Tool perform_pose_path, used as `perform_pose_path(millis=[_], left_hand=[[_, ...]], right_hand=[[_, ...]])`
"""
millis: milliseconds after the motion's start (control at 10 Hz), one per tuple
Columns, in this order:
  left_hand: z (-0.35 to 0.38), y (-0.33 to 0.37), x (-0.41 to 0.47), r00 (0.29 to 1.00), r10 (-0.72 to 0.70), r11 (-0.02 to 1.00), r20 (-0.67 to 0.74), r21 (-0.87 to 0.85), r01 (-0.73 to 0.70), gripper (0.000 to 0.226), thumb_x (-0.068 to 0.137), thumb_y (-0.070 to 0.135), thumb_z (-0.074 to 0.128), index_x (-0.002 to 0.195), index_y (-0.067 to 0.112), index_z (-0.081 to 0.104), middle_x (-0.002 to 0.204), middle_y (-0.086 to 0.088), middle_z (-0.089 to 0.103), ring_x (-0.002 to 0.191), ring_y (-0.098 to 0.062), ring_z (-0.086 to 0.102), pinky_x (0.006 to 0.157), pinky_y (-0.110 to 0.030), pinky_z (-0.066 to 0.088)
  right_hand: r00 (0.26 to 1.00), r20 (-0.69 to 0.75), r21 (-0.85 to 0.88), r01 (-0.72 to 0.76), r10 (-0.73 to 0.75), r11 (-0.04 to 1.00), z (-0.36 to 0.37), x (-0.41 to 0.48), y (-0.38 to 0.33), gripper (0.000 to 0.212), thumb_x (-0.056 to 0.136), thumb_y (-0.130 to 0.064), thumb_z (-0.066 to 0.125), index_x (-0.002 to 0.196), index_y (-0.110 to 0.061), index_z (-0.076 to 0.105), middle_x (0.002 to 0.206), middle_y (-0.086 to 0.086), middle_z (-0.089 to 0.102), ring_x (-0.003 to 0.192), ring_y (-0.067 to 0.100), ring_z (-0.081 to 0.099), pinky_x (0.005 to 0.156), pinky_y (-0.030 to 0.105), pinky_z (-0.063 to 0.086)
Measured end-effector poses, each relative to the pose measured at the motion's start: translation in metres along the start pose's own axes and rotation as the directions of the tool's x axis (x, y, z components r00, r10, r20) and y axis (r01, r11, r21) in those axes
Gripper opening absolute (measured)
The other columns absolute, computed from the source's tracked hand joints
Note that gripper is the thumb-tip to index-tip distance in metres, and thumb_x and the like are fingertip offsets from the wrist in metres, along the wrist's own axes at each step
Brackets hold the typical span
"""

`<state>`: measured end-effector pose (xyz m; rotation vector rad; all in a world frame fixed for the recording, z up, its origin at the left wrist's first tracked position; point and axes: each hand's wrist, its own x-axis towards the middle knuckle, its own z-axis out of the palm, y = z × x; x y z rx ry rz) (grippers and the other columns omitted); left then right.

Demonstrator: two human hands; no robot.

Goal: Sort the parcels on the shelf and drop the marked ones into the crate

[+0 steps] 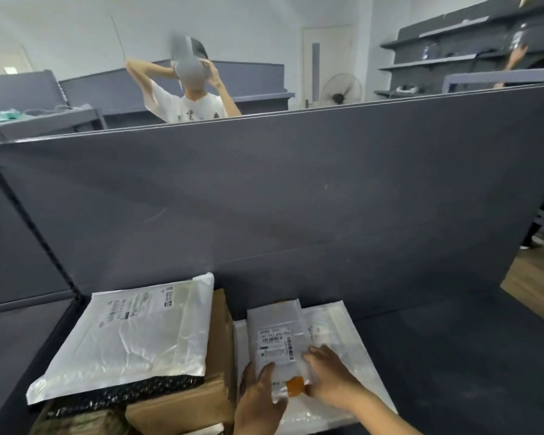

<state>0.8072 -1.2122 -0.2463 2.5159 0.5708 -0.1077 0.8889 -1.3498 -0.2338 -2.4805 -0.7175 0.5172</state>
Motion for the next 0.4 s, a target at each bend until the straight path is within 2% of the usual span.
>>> perform_pose_path(millis=[100, 200, 300, 400], left_hand=[[0.001, 0.001, -0.003, 0.997, 0.035, 0.999, -0.066, -0.030, -0.037, 0.069, 0.083, 0.042, 0.057, 0.144, 0.041, 0.024, 0.157, 0.001, 0.009, 0.145, -0.014, 0.020, 0.114, -0.020, 0.020], [-0.003, 0.000, -0.001, 0.999, 0.041, 0.996, -0.034, -0.074, -0.043, 0.079, 0.082, 0.048, 0.061, 0.147, 0.039, 0.016, 0.157, -0.002, 0.004, 0.145, -0.013, 0.022, 0.112, -0.020, 0.026], [-0.008, 0.003, 0.003, 0.999, 0.016, 0.987, -0.033, -0.160, -0.021, 0.086, 0.078, 0.051, 0.064, 0.148, 0.030, 0.019, 0.156, -0.007, 0.006, 0.143, -0.018, 0.027, 0.111, -0.022, 0.029], [-0.027, 0.011, 0.008, 0.986, 0.144, 0.958, -0.084, -0.240, -0.160, 0.075, 0.072, 0.055, 0.063, 0.137, 0.031, 0.035, 0.150, 0.001, 0.023, 0.141, -0.022, 0.027, 0.113, -0.030, 0.028]], right_hand=[[0.999, -0.028, 0.000, 0.018, -0.018, 1.000, 0.001, 0.002, 0.006, 0.056, 0.074, -0.027, 0.068, 0.128, -0.023, 0.053, 0.132, -0.006, 0.049, 0.126, 0.019, 0.038, 0.107, 0.031, 0.035], [1.000, -0.029, 0.016, 0.012, -0.011, 1.000, 0.002, 0.005, 0.008, 0.055, 0.073, -0.026, 0.069, 0.126, -0.024, 0.053, 0.127, -0.008, 0.051, 0.118, 0.014, 0.041, 0.099, 0.027, 0.039], [0.997, -0.072, 0.108, 0.006, 0.002, 0.994, -0.004, 0.001, 0.005, 0.055, 0.074, -0.022, 0.068, 0.127, -0.027, 0.052, 0.126, -0.008, 0.049, 0.118, 0.011, 0.042, 0.098, 0.024, 0.039], [0.969, -0.248, 0.308, 0.075, 0.003, 0.948, -0.028, -0.012, -0.005, 0.051, 0.079, -0.018, 0.067, 0.126, -0.032, 0.053, 0.128, -0.011, 0.051, 0.119, 0.004, 0.047, 0.104, 0.022, 0.038]])
